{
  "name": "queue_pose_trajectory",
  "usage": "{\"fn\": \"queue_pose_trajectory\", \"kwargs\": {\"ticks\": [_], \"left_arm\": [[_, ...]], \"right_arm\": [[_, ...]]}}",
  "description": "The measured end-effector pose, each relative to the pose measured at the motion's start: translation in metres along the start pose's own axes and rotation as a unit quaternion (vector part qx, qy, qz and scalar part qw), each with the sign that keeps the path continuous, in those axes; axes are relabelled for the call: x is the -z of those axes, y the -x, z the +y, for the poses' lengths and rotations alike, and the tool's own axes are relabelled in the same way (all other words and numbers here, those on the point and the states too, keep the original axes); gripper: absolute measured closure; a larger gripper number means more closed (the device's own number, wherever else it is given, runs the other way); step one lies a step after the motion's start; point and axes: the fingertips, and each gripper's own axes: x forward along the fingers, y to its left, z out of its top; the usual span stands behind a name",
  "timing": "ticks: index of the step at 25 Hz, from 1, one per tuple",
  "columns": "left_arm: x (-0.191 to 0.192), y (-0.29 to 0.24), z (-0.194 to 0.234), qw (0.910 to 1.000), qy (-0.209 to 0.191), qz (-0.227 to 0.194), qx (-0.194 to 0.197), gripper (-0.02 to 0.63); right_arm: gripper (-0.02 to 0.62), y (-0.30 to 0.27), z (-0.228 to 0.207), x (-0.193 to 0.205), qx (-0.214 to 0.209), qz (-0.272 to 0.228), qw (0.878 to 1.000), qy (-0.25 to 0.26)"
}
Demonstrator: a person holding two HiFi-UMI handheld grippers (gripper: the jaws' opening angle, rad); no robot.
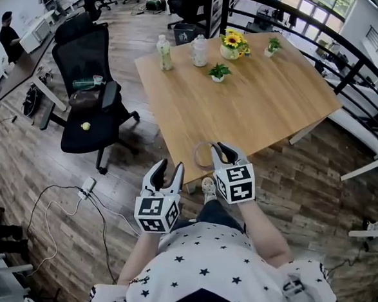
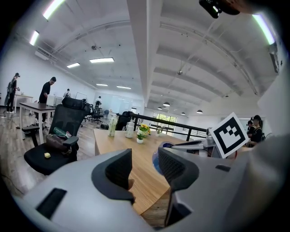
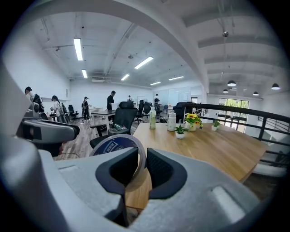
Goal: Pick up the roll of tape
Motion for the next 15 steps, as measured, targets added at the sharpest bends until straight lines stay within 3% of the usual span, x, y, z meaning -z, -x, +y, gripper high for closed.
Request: {"fn": "queue_pose_trajectory", "kwargs": {"ticks": [15], "left_arm": [[-0.002, 0.018, -0.011, 0.9998, -0.007, -0.015, 0.006, 0.43]], "right_arm": [[0.528, 0.043, 0.009, -0.015, 0.01, -0.046, 0.999, -0.009]]}}
